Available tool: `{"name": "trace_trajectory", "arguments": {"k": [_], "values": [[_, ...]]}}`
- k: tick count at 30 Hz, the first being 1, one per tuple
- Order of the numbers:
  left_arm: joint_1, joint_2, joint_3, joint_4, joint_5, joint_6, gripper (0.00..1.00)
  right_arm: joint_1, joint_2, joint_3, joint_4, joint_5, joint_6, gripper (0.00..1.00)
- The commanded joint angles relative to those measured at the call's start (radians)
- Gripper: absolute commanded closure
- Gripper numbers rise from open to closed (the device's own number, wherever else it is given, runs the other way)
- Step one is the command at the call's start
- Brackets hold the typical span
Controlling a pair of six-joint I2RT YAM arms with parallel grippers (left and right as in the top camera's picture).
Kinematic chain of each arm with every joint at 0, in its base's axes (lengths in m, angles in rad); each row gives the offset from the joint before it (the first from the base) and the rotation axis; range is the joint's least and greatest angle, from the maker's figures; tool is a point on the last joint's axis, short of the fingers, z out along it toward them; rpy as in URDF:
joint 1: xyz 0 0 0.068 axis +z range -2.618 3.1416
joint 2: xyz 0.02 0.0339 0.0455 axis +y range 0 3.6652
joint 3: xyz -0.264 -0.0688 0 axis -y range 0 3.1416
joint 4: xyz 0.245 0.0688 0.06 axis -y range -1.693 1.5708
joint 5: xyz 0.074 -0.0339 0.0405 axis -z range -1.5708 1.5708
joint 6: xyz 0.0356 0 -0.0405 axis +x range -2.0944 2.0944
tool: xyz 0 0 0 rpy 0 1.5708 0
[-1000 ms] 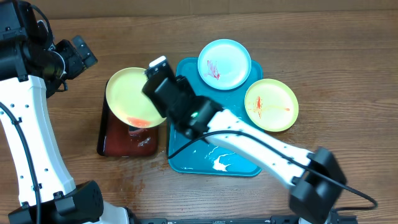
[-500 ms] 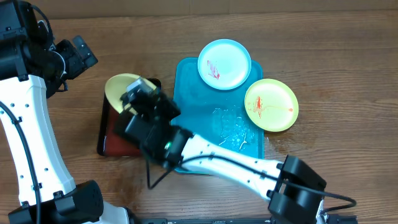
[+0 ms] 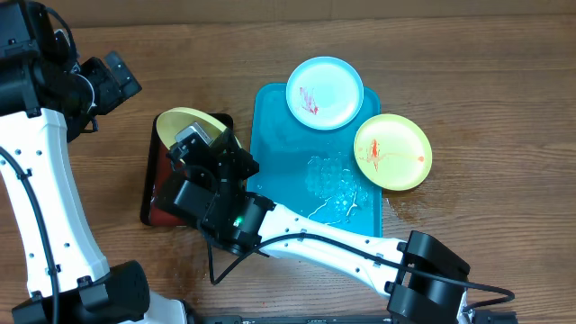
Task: Clean dirty plates on tray and stack at the side
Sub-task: 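Lift the front yellow plate with the right gripper and tilt it over the dark tray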
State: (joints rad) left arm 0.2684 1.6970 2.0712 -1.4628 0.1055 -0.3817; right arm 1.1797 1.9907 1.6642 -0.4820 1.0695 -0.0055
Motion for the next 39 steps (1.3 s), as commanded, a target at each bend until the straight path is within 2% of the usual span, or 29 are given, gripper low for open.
{"name": "trace_trajectory", "arguments": {"k": [1, 27, 31, 34, 36, 39], "values": [[0.000, -0.002, 0.016, 0.000, 0.015, 0.012, 0.00, 0.006, -0.022, 0.018, 0.010, 0.031, -0.003, 0.96], [0.000, -0.002, 0.016, 0.000, 0.015, 0.012, 0.00, 0.000, -0.022, 0.018, 0.010, 0.041, -0.002, 0.96], [0.000, -0.002, 0.016, 0.000, 0.015, 0.012, 0.00, -0.045, -0.022, 0.018, -0.012, 0.028, 0.100, 0.96], [0.000, -0.002, 0.016, 0.000, 0.015, 0.012, 0.00, -0.115, -0.026, 0.019, -0.077, -0.125, 0.224, 0.96], [0.000, -0.002, 0.016, 0.000, 0.015, 0.012, 0.00, -0.182, -0.038, 0.023, -0.130, -0.345, 0.296, 0.96], [0.000, -0.002, 0.016, 0.000, 0.015, 0.012, 0.00, -0.298, -0.080, 0.045, -0.208, -0.727, 0.333, 0.96]]}}
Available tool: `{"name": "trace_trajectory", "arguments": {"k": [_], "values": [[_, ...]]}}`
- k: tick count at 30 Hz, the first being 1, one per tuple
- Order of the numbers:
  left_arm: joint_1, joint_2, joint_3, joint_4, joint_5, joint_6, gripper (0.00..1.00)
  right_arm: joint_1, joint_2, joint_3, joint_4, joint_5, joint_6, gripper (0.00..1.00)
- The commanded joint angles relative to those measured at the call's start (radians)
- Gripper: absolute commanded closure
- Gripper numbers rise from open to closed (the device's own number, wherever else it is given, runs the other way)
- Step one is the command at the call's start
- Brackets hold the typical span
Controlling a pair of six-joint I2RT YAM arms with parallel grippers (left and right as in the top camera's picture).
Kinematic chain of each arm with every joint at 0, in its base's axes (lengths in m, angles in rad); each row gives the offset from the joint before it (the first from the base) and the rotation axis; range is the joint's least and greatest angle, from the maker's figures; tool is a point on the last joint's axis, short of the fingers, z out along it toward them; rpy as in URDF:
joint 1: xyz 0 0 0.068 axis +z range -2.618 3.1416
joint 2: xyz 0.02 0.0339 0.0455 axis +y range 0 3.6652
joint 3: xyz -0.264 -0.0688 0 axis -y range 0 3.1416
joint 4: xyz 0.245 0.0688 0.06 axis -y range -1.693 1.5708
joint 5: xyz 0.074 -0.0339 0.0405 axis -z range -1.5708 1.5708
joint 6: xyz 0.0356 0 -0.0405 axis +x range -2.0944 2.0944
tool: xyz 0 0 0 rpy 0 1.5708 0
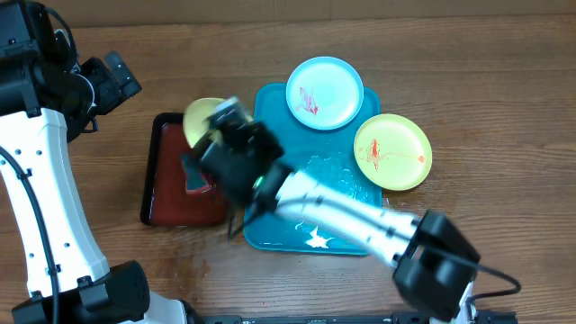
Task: Clean dirty plates on tray and stack at the side
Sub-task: 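Lift the front yellow plate with the right gripper and tilt it over the dark tray, then carry the yellow plate right and set it on the table beside the tray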
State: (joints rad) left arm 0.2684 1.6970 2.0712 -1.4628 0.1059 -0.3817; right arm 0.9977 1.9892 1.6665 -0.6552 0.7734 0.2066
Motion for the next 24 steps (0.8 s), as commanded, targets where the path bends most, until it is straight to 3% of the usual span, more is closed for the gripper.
{"name": "trace_trajectory", "arguments": {"k": [1, 4, 7, 12, 18, 24], "values": [[0.000, -0.002, 0.016, 0.000, 0.014, 0.012, 0.00, -0.163, -0.100, 0.048, -0.053, -0.557, 0.134, 0.96], [0.000, -0.002, 0.016, 0.000, 0.014, 0.012, 0.00, -0.310, -0.173, 0.051, -0.084, -0.881, 0.139, 0.96], [0.000, -0.002, 0.016, 0.000, 0.014, 0.012, 0.00, -0.477, -0.250, 0.051, -0.143, -1.062, 0.157, 0.96], [0.000, -0.002, 0.016, 0.000, 0.014, 0.012, 0.00, -0.788, -0.322, 0.051, -0.340, -1.044, 0.214, 0.96], [0.000, -0.002, 0.016, 0.000, 0.014, 0.012, 0.00, -1.199, -0.259, -0.014, -0.549, -0.896, 0.213, 0.96], [0.000, -0.002, 0.016, 0.000, 0.014, 0.012, 0.00, -1.442, -0.196, -0.215, -0.470, -0.894, 0.214, 0.96]]}}
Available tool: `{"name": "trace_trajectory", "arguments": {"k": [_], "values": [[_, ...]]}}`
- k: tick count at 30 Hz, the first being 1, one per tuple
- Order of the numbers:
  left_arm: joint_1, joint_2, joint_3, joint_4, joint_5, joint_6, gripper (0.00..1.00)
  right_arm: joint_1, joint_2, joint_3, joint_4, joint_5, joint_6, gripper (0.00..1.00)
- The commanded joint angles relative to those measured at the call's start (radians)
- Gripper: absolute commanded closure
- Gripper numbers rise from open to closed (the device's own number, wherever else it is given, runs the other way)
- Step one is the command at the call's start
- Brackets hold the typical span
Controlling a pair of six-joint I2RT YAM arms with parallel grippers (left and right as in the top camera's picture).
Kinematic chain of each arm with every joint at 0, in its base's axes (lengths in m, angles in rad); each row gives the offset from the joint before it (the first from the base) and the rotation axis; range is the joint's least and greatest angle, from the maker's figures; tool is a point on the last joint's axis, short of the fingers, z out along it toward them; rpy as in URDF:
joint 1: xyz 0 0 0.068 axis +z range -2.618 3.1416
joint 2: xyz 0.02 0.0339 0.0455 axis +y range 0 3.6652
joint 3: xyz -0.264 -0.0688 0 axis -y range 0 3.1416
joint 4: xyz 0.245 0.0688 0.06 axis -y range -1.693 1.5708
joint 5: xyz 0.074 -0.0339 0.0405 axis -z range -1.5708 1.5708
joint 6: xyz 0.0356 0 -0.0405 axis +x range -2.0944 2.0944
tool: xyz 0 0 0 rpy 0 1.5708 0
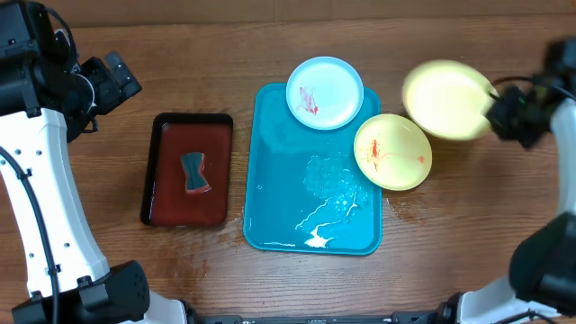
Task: Clean dirty plates on tray and stack at the side
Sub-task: 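Carry the yellow plate right and set it on the table beside the tray, then grasp the other yellow plate rim with the right gripper and drag it onto the tray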
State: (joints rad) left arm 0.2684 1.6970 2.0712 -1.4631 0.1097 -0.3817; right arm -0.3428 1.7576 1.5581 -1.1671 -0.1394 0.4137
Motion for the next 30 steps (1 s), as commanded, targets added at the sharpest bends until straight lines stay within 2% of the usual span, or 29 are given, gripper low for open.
{"name": "trace_trajectory", "arguments": {"k": [1, 3, 7, 8, 10, 12, 14, 17, 19, 24, 27, 30], "values": [[0.000, -0.002, 0.016, 0.001, 0.011, 0.012, 0.00, -0.129, 0.039, -0.147, 0.076, 0.019, 0.006, 0.96], [0.000, -0.002, 0.016, 0.000, 0.011, 0.012, 0.00, -0.198, 0.039, -0.270, 0.189, 0.018, 0.006, 0.96], [0.000, -0.002, 0.016, 0.000, 0.011, 0.012, 0.00, -0.222, 0.039, -0.395, 0.275, 0.017, -0.003, 0.96], [0.000, -0.002, 0.016, 0.000, 0.011, 0.012, 0.00, -0.215, 0.039, -0.419, 0.283, 0.016, -0.005, 0.92], [0.000, -0.002, 0.016, 0.001, 0.011, 0.012, 0.00, -0.198, 0.039, -0.439, 0.278, 0.016, -0.006, 0.70], [0.000, -0.002, 0.016, 0.000, 0.011, 0.012, 0.00, -0.176, 0.034, -0.437, 0.263, 0.008, -0.022, 0.61], [0.000, -0.002, 0.016, 0.000, 0.011, 0.012, 0.00, -0.148, 0.011, -0.435, 0.256, -0.034, -0.055, 0.58], [0.000, -0.002, 0.016, 0.001, 0.011, 0.012, 0.00, -0.083, -0.047, -0.434, 0.261, -0.185, -0.208, 0.44], [0.000, -0.002, 0.016, 0.000, 0.011, 0.012, 0.00, -0.016, -0.090, -0.434, 0.267, -0.246, -0.282, 0.42], [0.000, -0.002, 0.016, 0.000, 0.011, 0.012, 0.00, 0.153, -0.116, -0.436, 0.273, -0.171, -0.279, 0.41], [0.000, -0.002, 0.016, 0.001, 0.011, 0.012, 0.00, 0.234, -0.105, -0.439, 0.281, -0.003, -0.169, 0.38], [0.000, -0.002, 0.016, 0.001, 0.011, 0.012, 0.00, 0.278, -0.092, -0.440, 0.270, 0.027, -0.102, 0.38]]}}
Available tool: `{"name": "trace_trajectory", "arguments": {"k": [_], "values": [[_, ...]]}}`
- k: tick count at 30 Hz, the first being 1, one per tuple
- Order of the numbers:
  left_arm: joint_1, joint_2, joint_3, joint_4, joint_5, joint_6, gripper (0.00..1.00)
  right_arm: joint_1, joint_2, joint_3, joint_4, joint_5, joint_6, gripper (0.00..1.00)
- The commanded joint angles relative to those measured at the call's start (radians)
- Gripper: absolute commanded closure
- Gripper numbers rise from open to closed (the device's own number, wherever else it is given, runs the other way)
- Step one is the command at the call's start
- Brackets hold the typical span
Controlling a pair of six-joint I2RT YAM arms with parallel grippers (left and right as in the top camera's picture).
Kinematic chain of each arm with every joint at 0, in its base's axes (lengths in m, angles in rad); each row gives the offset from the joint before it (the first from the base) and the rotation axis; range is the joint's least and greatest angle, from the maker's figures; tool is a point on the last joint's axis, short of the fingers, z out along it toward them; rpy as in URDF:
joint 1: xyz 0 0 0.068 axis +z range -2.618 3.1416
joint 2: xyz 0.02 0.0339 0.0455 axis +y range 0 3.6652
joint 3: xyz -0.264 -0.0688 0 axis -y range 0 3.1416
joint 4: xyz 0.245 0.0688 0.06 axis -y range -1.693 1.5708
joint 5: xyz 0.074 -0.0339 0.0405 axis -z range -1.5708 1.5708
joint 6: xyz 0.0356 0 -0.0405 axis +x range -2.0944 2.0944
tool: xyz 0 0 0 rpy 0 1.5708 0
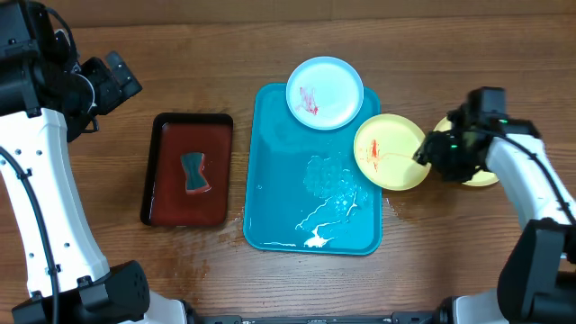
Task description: Clean dirty plates on tray and stack at the side
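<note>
A teal tray lies mid-table with water and white foam on it. A light blue plate with a red smear sits on the tray's far right corner. A yellow-green plate with red smears overlaps its right edge. Just right of that, a plain yellow plate lies low over the table, mostly hidden under my right gripper, which appears shut on its left rim. My left gripper hangs open at the far left, away from everything.
A dark red tray left of the teal one holds a teal sponge. Wet spots mark the wood near the teal tray's right front corner. The left arm's white link runs down the left edge.
The right gripper has come down and slightly left with the yellow plate. It was blurred in the air behind the yellow-green plate; now it sits low at the table beside that plate.
The right arm first reached across to the dark red tray, holding the yellow plate over it. Then plate and gripper were at the tray's far edge, the sponge showing. Later the plate was in the air at the right, and now it is down beside the yellow-green plate.
</note>
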State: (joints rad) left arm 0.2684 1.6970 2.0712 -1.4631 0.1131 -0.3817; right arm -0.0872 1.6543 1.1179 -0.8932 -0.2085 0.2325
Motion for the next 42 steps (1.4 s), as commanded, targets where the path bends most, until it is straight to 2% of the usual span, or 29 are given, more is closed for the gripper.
{"name": "trace_trajectory", "arguments": {"k": [1, 6, 11, 16, 19, 21, 27, 31, 37, 42], "values": [[0.000, -0.002, 0.016, 0.000, 0.007, 0.012, 0.00, 0.033, 0.018, -0.001, -0.013, 0.097, 0.100, 0.38], [0.000, -0.002, 0.016, 0.000, 0.007, 0.012, 0.00, 0.048, 0.060, -0.024, -0.031, 0.117, 0.232, 0.39], [0.000, -0.002, 0.016, 0.000, 0.007, 0.012, 0.00, 0.048, 0.076, -0.106, 0.058, 0.020, 0.273, 0.59], [0.000, -0.002, 0.016, 0.001, 0.007, 0.012, 0.00, 0.048, 0.076, -0.173, 0.128, 0.014, 0.346, 0.65], [0.000, -0.002, 0.016, 0.000, 0.007, 0.012, 0.00, 0.048, 0.076, -0.187, 0.159, -0.001, 0.340, 0.88], [0.000, -0.002, 0.016, 0.000, 0.007, 0.012, 0.00, 0.049, 0.070, -0.172, 0.166, -0.014, 0.271, 0.96], [0.000, -0.002, 0.016, 0.000, 0.013, 0.006, 0.00, 0.066, -0.004, -0.066, 0.080, -0.020, 0.085, 0.96], [0.000, -0.002, 0.016, -0.006, 0.069, -0.016, 0.00, 0.156, -0.074, 0.000, 0.023, -0.007, -0.032, 0.96], [-0.004, -0.001, 0.014, -0.085, 0.122, 0.024, 0.00, 0.319, -0.069, -0.016, 0.048, 0.096, -0.019, 0.96], [-0.020, -0.001, 0.004, -0.130, 0.092, 0.091, 0.00, 0.444, -0.036, -0.074, 0.161, 0.183, 0.152, 0.96]]}}
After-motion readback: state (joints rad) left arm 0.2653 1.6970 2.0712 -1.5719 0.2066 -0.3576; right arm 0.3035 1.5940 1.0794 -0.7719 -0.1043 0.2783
